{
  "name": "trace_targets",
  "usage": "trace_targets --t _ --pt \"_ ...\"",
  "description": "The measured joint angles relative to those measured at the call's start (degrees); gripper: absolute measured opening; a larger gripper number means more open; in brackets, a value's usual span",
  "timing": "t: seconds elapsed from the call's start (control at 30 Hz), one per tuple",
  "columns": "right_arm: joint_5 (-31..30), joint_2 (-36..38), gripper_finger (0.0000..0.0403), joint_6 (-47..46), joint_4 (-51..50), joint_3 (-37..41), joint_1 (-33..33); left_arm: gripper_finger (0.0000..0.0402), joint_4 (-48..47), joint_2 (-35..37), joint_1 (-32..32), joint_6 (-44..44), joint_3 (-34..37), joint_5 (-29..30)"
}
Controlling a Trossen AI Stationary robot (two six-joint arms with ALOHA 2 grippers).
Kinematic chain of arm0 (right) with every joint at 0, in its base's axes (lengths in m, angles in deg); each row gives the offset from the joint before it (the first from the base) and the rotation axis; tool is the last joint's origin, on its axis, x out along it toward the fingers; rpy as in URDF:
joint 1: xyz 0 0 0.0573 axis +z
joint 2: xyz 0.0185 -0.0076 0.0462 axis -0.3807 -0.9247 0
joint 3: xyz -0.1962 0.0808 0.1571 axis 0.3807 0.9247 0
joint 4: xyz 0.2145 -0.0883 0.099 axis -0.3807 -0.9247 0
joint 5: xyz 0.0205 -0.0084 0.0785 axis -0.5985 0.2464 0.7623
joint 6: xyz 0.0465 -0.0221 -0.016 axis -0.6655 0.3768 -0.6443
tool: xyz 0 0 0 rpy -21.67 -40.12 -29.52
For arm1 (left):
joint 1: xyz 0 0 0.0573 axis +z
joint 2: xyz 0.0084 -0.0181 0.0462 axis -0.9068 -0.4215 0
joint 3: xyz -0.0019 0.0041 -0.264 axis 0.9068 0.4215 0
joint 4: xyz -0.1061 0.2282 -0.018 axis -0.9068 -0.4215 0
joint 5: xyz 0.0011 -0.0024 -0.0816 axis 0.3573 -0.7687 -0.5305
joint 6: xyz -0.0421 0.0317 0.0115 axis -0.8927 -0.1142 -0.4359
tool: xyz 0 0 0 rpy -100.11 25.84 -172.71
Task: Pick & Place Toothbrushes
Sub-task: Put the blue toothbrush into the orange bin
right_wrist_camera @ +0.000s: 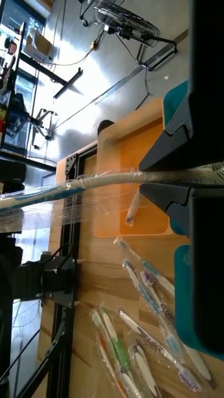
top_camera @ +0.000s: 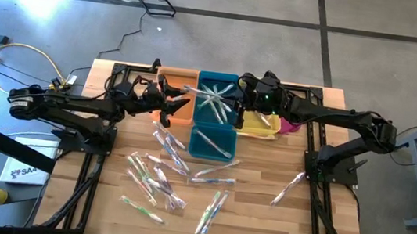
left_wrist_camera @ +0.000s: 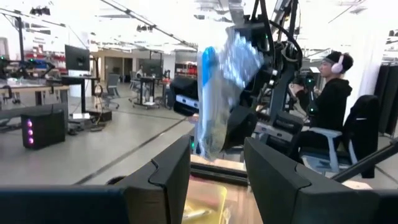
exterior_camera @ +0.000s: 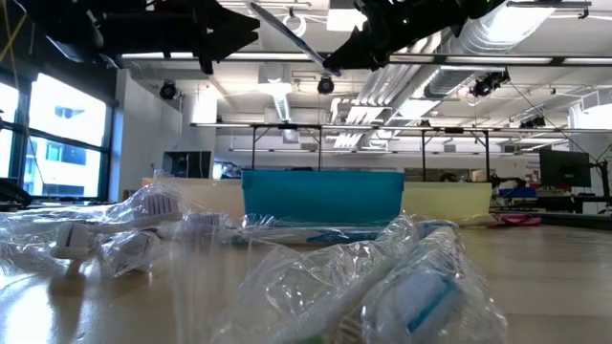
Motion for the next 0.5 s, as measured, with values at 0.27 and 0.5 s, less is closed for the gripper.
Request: trace_targets --t 0.27,0.5 --pt "0.0 0.0 0.0017 0.0 -0.3 0.0 0.0 0.0148 0.1 -5.1 0.0 1.6 -5.3 -0.3" --pt "0.0 0.0 0.0017 0.0 -0.5 0.0 0.0 0.0148 0.0 -8.4 0.0 2.4 -7.8 -1.0"
